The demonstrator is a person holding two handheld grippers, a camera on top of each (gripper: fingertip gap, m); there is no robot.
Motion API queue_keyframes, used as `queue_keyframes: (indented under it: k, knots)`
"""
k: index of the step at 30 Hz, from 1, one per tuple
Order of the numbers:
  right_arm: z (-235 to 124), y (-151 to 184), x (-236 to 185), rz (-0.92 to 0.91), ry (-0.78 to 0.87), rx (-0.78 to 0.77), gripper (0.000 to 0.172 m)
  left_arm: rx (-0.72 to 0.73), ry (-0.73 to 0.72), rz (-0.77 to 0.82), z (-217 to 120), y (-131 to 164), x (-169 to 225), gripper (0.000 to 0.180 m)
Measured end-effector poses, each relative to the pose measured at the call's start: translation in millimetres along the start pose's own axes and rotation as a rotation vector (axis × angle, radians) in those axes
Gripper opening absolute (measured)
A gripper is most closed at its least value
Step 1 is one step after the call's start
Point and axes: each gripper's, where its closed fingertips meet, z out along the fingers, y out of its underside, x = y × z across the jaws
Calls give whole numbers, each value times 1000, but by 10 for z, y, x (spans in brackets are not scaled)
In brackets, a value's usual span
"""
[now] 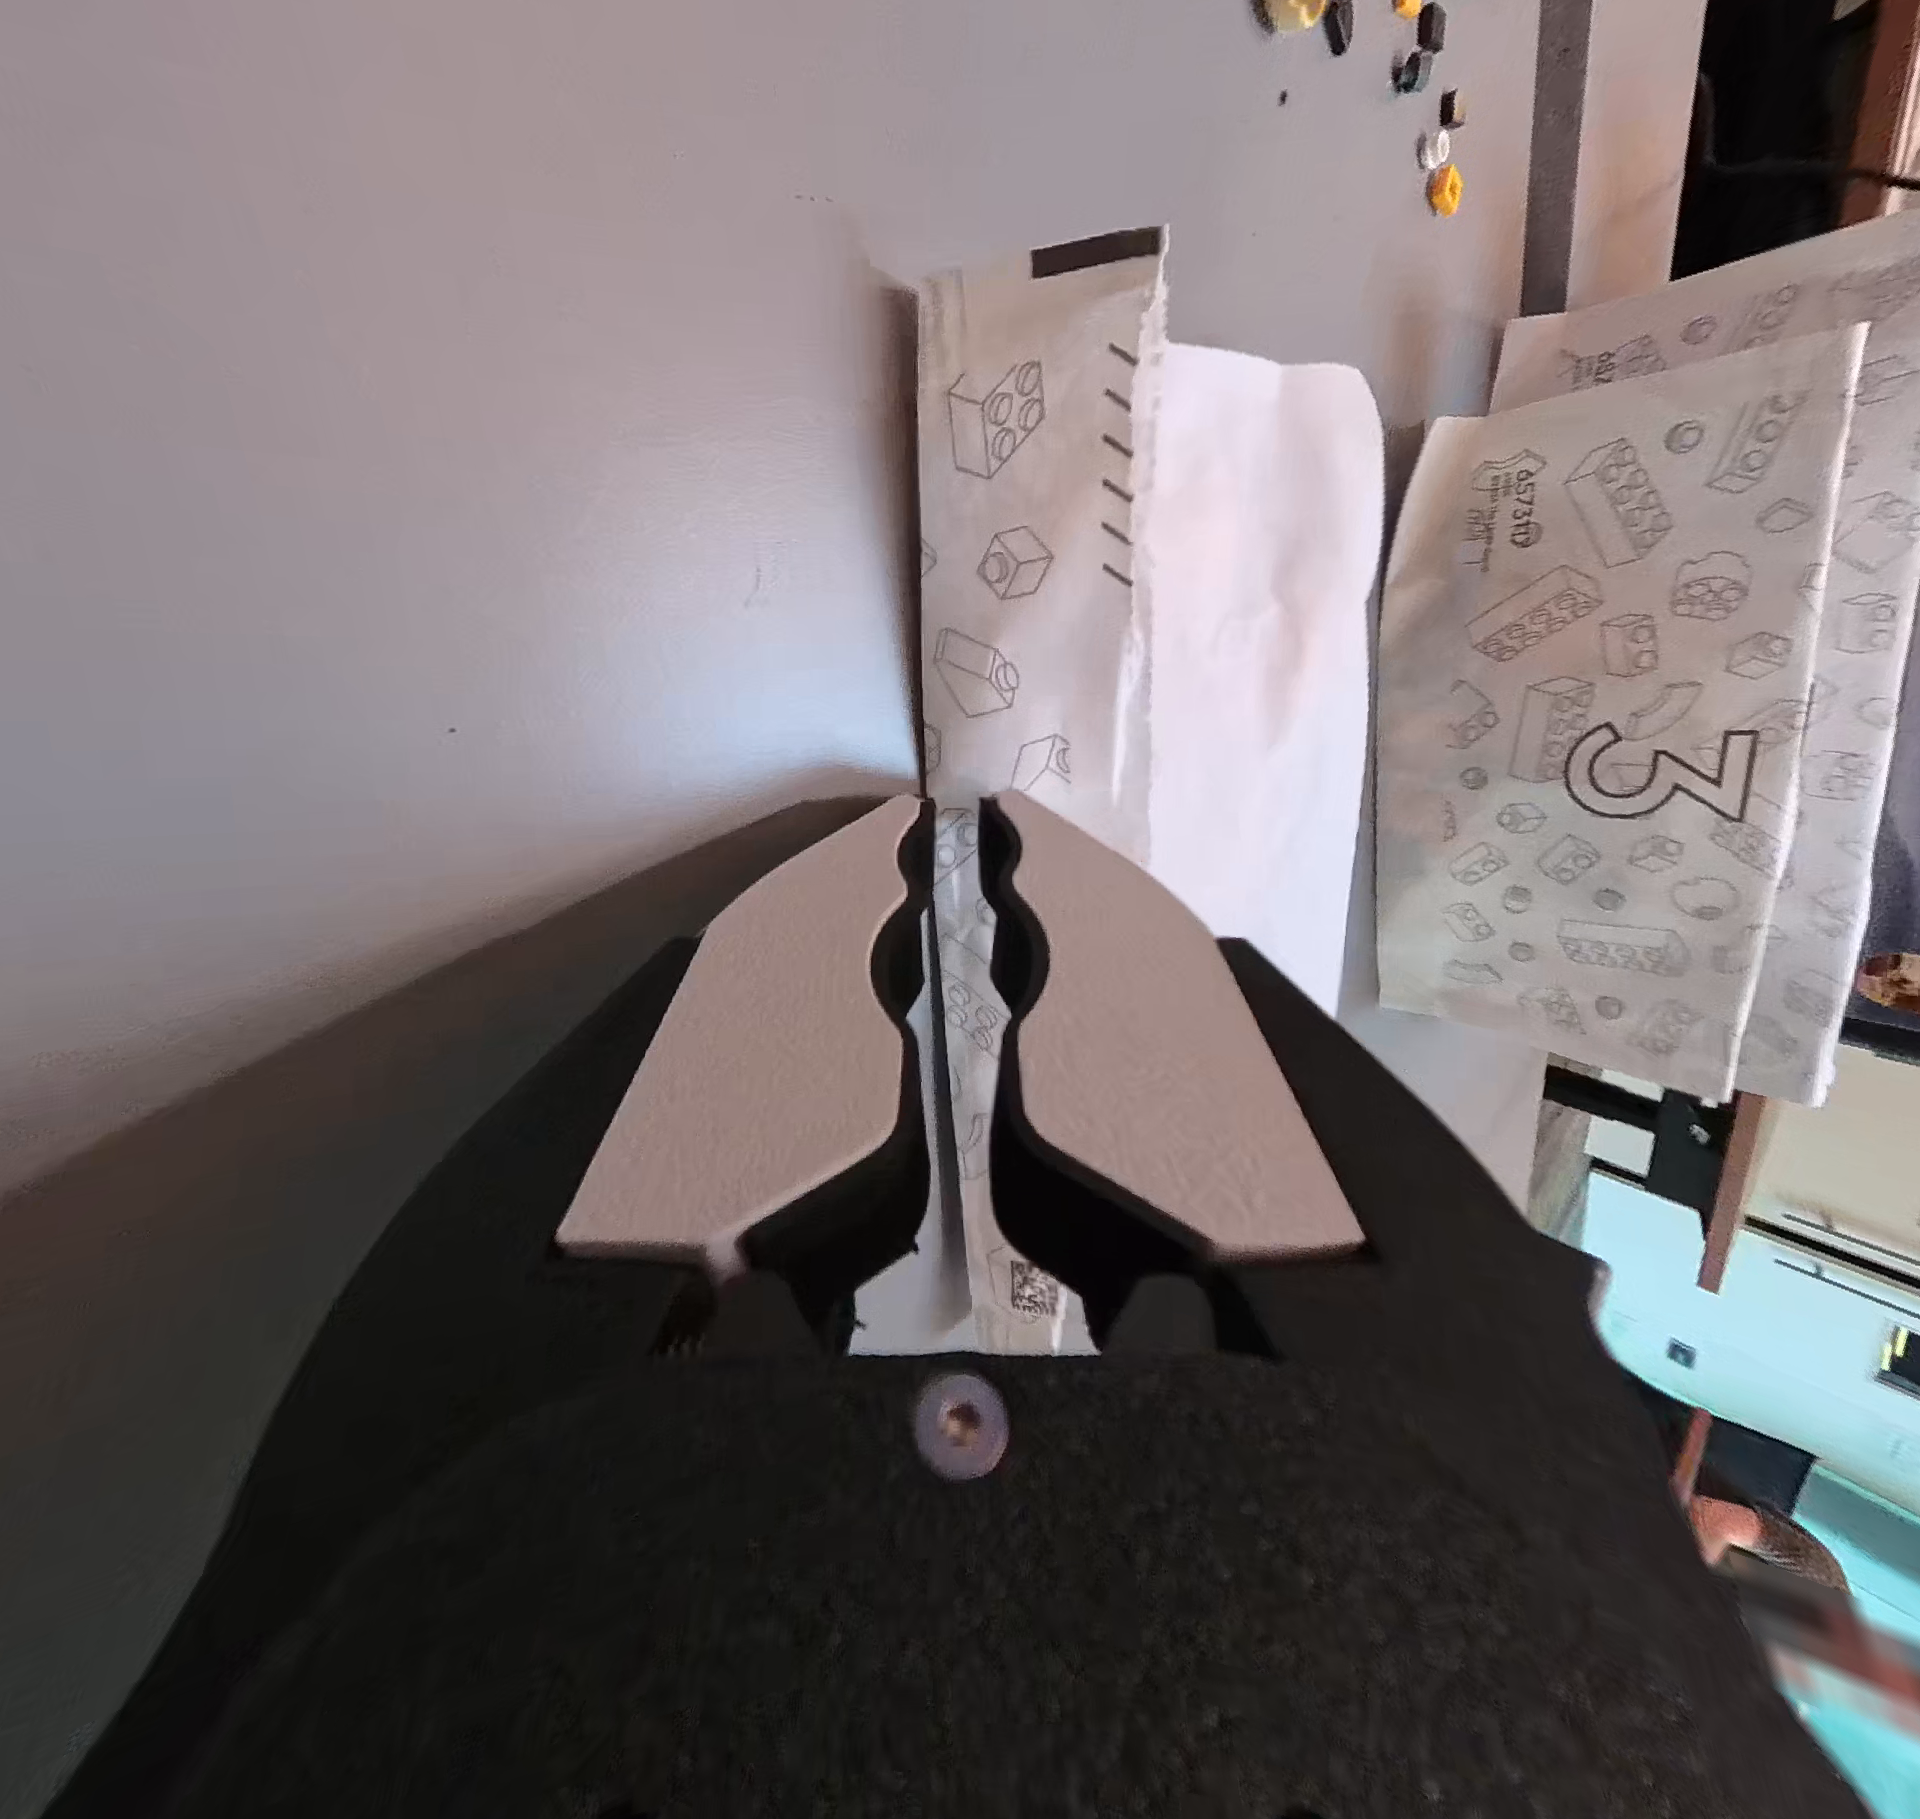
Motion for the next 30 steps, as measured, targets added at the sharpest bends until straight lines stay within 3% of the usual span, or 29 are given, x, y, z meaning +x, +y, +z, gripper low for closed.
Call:
queue_keyframes:
  k: [3,5,11,21,30]
  knots:
    - [25,13,50,35,-28,-12,13,-8,5,-1,9,15,6,21]
    - [13,5,117,65,-36,-13,30,-11,5,-1,10,21,6,21]
    - [64,-73,221,60,-28,-19,41,-19,14,-9,20,36,7,22]
    - [250,64,397,197,-48,-54,35,-19,17,-10,9,37,9,22]
    - [293,89,341,392,-226,-24,20,-22,27,-1,7,37,44,22]
